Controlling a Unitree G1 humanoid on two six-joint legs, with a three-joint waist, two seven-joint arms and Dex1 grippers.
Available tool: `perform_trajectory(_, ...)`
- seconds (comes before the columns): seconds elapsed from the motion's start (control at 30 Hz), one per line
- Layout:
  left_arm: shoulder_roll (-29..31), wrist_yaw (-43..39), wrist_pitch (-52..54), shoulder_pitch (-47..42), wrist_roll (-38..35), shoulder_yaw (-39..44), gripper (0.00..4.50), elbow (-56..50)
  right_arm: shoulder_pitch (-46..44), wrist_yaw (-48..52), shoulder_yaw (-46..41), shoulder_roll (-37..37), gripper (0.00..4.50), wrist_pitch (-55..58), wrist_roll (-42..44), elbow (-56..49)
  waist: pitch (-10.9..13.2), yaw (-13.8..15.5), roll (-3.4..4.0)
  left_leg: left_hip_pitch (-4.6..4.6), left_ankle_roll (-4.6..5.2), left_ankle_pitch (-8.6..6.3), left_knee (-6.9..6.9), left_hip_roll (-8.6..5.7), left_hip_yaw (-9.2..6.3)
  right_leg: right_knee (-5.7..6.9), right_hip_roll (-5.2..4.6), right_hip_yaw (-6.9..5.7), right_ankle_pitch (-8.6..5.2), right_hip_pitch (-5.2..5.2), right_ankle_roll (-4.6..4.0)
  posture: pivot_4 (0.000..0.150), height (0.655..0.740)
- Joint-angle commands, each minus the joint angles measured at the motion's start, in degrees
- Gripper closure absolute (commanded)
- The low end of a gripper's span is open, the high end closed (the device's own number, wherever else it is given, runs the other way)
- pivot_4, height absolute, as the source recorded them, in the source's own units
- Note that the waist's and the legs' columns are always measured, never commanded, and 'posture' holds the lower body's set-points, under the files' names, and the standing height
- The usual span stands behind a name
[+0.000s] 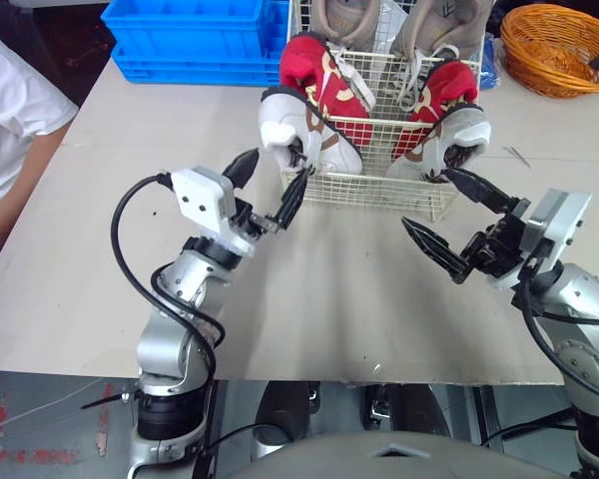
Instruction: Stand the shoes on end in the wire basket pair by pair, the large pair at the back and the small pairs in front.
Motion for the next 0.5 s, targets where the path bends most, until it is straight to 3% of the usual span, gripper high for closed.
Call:
perform_trajectory(0.03, 0.88, -1.25, -5.19, 0.95, -0.07, 2.42, 0.02, -4.11, 0.41, 0.84, -0.77, 0.20, 0.11, -1.65, 0.32, -0.85, 0.00, 0.00, 0.00, -0.01, 0.00, 0.00, 0.00, 0.00, 0.00, 0.00, 0.00, 0.00, 0.00, 0.00, 0.00, 0.150, 0.6860)
perform_trajectory(0.23, -0.65, 1.21, -7.04, -5.36, -2.67, 4.81, 0.02, -3.65, 0.26, 1.63, -0.56, 0.21, 0.11, -1.83, 0.39, -0.14, 0.00, 0.26, 0.00, -0.01, 0.00, 0.00, 0.00, 0.00, -0.02, 0.00, -0.01, -0.01, 0.00, 0.01, 0.00, 0.150, 0.6860)
perform_trajectory(0.5, -0.64, -0.08, -2.43, -14.86, -5.10, 1.13, 0.02, -0.24, -0.06, 1.79, -0.18, 0.88, 0.11, -2.33, -0.04, 0.37, 0.00, 0.09, 0.00, 0.00, 0.00, 0.00, 0.00, -0.01, -0.01, 0.01, 0.02, -0.02, 0.00, 0.03, 0.00, 0.150, 0.6860)
